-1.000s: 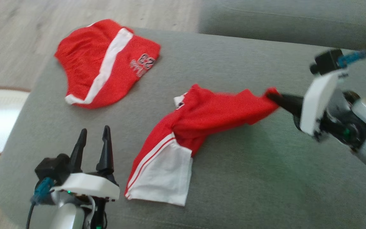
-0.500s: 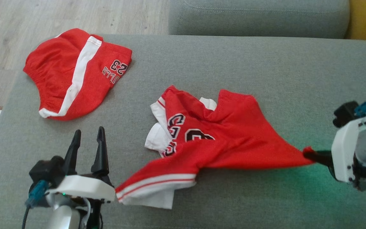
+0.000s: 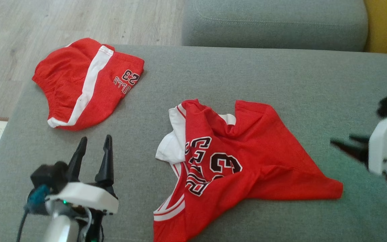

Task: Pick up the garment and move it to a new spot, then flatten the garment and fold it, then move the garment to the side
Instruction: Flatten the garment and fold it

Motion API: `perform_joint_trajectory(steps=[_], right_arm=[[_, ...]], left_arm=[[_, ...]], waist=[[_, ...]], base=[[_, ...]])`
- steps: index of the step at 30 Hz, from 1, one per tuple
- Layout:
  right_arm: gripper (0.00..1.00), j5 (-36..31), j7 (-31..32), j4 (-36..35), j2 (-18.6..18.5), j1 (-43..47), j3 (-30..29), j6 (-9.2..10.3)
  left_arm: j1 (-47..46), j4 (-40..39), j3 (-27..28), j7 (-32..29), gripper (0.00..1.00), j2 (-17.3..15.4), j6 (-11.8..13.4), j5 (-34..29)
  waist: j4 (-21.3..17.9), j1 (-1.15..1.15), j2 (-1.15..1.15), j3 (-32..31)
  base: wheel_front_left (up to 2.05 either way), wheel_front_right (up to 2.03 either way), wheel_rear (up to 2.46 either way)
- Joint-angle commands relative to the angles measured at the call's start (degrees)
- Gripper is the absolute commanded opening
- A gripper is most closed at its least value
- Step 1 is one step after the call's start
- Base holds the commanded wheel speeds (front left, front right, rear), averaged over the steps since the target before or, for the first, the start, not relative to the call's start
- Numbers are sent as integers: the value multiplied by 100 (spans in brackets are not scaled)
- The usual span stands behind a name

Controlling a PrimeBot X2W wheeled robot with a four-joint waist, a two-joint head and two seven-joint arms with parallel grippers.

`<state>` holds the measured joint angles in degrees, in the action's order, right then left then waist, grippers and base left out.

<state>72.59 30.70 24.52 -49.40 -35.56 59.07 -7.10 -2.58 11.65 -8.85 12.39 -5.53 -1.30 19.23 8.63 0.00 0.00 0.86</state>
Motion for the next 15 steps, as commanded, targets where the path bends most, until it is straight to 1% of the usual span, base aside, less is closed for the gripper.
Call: perform_joint_trajectory(steps=[1, 4, 6, 8, 11, 15], right_arm=[[100, -12, -230, -145, -206, -38, -274, -39], [100, -33, -748, -441, -264, 65, -783, -39], [100, -160, -1309, -634, -238, 174, -1180, -39], [100, -371, -1942, -775, -107, 312, -1604, -39], [100, -710, -2650, -902, 273, 659, -2143, -39], [100, -1160, -3228, -1016, 957, 1173, -2845, -39]], left_arm=[[-351, -231, 136, -75, 100, -153, -59, 3], [-650, -293, 90, -527, 100, -329, -199, 90], [-914, -271, 11, -1023, 100, -477, -311, 185], [-1237, -193, -42, -1519, 100, -543, -427, 459], [-1734, 81, -317, -2375, 100, -652, -568, 987], [-2298, 467, -1076, -3579, 100, -871, -614, 1831]], waist=[[-12, 0, 0, -17], [-67, 0, 0, -47], [-129, 0, 0, -44], [-204, 0, 0, -34], [-359, 0, 0, -21], [-635, 0, 0, 31]], base=[[0, 0, 0], [0, 0, 0], [0, 0, 0], [0, 0, 0], [0, 0, 0], [0, 0, 0]])
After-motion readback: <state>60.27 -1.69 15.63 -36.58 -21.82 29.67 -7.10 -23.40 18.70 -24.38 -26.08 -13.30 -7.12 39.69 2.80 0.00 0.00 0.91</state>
